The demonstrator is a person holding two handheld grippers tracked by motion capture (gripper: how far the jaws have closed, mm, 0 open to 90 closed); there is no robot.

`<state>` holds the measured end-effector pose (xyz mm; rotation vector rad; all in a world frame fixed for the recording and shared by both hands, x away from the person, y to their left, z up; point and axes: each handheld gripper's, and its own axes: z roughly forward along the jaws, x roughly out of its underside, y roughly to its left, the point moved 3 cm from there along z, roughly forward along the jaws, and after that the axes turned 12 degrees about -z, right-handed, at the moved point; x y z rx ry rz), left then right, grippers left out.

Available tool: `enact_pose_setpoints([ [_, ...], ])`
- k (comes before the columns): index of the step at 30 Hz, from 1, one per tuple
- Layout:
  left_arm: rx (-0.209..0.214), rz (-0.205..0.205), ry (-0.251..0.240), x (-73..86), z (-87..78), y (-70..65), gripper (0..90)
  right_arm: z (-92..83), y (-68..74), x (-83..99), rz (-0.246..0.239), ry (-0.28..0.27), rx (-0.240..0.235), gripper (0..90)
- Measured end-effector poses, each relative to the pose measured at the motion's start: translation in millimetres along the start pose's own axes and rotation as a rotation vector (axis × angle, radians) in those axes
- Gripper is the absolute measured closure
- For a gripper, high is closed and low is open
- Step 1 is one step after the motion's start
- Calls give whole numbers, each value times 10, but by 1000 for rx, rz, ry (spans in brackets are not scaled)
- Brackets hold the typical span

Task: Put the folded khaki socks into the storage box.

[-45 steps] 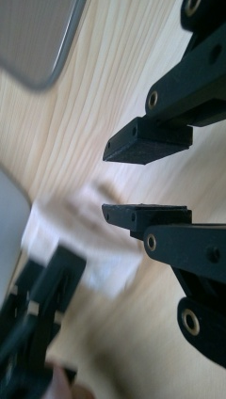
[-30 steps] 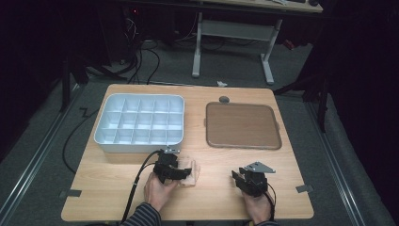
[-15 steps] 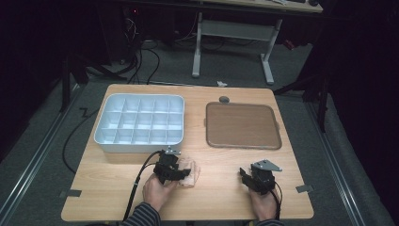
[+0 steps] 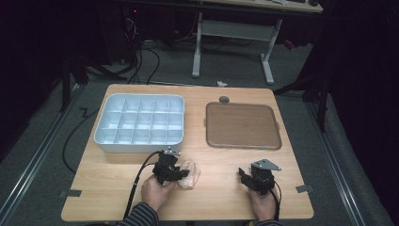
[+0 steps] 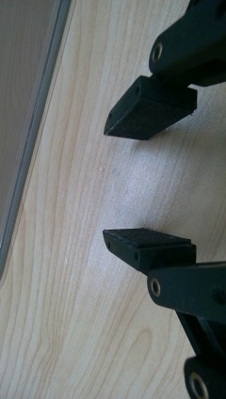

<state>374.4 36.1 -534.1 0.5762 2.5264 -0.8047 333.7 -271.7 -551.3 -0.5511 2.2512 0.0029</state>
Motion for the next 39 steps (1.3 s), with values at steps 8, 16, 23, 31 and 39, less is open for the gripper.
enact_pose_setpoints([
  [8,33,-7,-3,-5,-74,15,731,0,0,0,0,0,-1,436],
  [16,44,-13,-11,5,-166,50,733,1,2,-1,-1,1,-2,425],
  [23,63,-39,-31,5,-241,84,733,2,4,-1,-3,1,-5,415],
  [31,62,-42,-39,13,-322,115,732,3,6,-2,-3,2,-6,410],
  [39,63,-62,-54,20,-425,211,732,2,5,-2,-2,1,-8,408],
])
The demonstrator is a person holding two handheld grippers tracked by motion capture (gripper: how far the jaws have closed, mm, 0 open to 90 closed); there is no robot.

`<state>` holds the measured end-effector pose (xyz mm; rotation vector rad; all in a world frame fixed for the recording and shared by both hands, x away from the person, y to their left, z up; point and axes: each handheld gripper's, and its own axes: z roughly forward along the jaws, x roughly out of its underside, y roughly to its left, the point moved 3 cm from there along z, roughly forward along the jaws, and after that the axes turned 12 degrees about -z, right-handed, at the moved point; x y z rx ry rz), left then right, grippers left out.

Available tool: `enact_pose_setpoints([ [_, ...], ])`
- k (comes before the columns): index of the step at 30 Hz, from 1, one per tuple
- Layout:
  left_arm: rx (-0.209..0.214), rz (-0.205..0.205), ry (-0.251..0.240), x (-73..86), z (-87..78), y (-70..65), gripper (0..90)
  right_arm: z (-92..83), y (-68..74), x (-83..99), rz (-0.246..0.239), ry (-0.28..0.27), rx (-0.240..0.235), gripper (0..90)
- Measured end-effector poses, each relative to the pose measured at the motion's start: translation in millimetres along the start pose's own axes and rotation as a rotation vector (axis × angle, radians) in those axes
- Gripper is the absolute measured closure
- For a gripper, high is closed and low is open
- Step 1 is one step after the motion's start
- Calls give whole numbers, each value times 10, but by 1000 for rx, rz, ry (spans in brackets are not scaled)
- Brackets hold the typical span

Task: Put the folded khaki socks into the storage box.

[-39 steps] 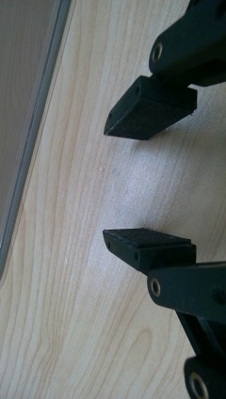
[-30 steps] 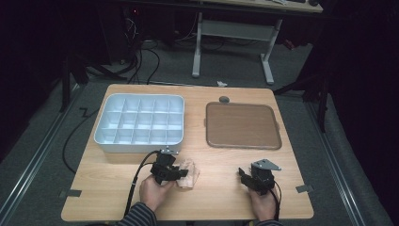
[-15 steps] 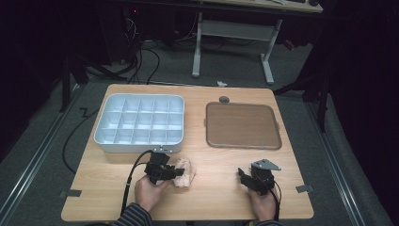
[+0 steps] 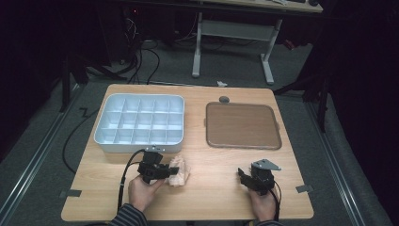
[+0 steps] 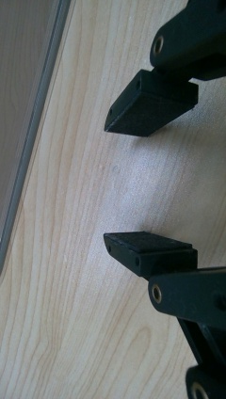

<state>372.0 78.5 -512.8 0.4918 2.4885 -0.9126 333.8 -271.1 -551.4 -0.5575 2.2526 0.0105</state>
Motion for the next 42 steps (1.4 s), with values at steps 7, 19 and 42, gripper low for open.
enact_pose_setpoints([
  [7,-12,1,-20,-15,-130,43,732,0,0,0,1,0,-1,403],
  [19,-21,-17,-50,9,-305,131,732,1,0,0,0,0,-2,399],
  [42,-38,-33,-111,-79,-602,237,733,2,-1,0,-2,-1,-3,396],
])
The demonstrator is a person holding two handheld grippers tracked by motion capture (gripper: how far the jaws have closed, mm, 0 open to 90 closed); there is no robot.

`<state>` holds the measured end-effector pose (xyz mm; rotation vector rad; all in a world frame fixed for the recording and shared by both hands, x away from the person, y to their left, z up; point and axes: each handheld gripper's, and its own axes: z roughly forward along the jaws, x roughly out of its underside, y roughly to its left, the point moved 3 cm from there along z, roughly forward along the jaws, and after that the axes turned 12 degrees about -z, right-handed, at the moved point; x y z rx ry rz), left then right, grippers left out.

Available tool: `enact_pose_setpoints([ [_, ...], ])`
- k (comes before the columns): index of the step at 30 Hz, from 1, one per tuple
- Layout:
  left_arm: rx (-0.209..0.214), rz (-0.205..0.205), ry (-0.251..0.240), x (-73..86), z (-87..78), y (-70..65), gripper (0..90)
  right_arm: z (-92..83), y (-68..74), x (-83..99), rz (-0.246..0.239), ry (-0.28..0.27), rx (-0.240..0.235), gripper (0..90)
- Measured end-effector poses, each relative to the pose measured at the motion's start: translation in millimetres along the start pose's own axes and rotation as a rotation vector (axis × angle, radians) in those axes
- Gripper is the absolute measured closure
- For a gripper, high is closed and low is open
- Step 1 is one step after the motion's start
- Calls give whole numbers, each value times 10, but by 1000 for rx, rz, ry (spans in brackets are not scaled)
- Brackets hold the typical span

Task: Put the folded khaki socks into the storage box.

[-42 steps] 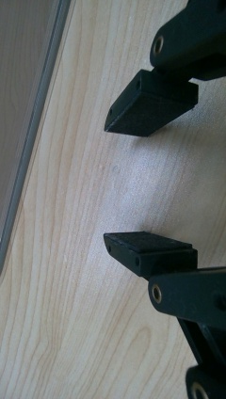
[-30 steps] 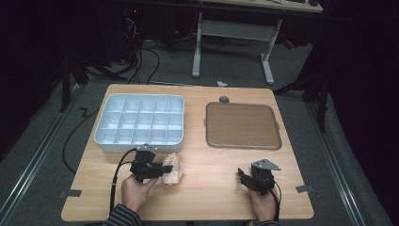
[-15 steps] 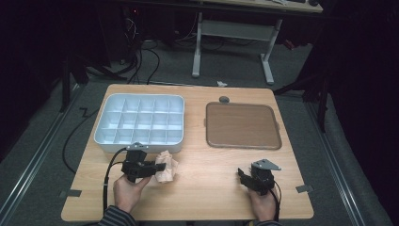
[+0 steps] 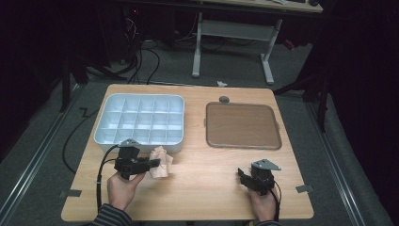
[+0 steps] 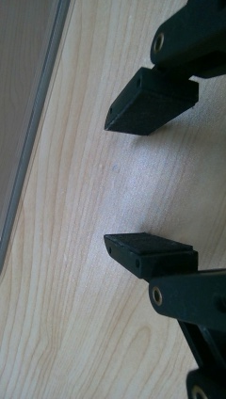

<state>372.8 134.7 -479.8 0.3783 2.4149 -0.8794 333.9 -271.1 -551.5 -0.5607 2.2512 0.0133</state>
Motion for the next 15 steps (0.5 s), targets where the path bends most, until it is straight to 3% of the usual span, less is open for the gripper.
enact_pose_setpoints([
  [15,-8,-14,-30,-50,-124,104,732,1,2,0,-1,1,3,395],
])
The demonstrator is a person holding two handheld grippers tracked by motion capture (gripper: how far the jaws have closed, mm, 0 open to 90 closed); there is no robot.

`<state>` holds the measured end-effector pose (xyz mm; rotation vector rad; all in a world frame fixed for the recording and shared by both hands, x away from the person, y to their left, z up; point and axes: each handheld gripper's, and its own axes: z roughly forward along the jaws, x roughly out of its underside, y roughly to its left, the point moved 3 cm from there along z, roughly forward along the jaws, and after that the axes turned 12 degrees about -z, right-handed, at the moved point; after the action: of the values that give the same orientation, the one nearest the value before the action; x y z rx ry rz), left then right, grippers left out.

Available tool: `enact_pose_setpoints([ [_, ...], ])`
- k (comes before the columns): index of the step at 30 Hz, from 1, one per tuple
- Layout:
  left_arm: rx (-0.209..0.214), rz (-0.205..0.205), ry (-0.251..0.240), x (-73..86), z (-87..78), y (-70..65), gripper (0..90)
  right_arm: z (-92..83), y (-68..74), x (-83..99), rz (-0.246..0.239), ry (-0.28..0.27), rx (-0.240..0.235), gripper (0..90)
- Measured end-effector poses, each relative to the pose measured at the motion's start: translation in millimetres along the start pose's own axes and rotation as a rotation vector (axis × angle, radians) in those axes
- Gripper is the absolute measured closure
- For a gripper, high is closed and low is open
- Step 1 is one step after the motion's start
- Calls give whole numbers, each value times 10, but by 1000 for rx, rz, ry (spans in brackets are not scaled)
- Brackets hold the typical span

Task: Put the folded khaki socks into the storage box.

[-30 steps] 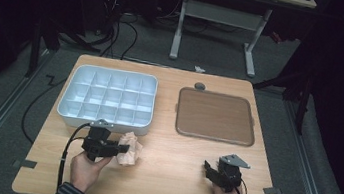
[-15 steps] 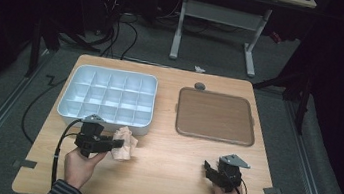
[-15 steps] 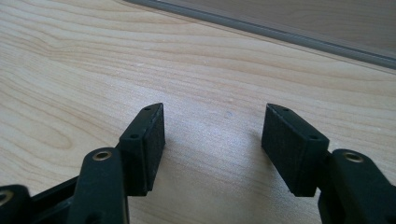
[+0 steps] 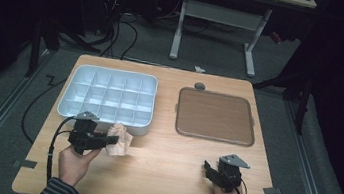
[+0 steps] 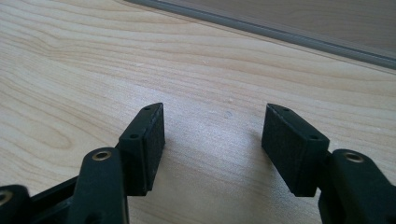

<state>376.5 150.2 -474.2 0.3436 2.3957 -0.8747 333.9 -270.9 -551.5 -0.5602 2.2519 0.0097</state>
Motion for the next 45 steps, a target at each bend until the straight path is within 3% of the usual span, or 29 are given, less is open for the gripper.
enact_pose_setpoints([
  [14,-6,10,-18,-131,-104,-8,732,0,-2,0,0,-1,-1,394],
  [45,-83,18,-27,-432,-264,109,731,0,0,0,0,0,-2,391],
])
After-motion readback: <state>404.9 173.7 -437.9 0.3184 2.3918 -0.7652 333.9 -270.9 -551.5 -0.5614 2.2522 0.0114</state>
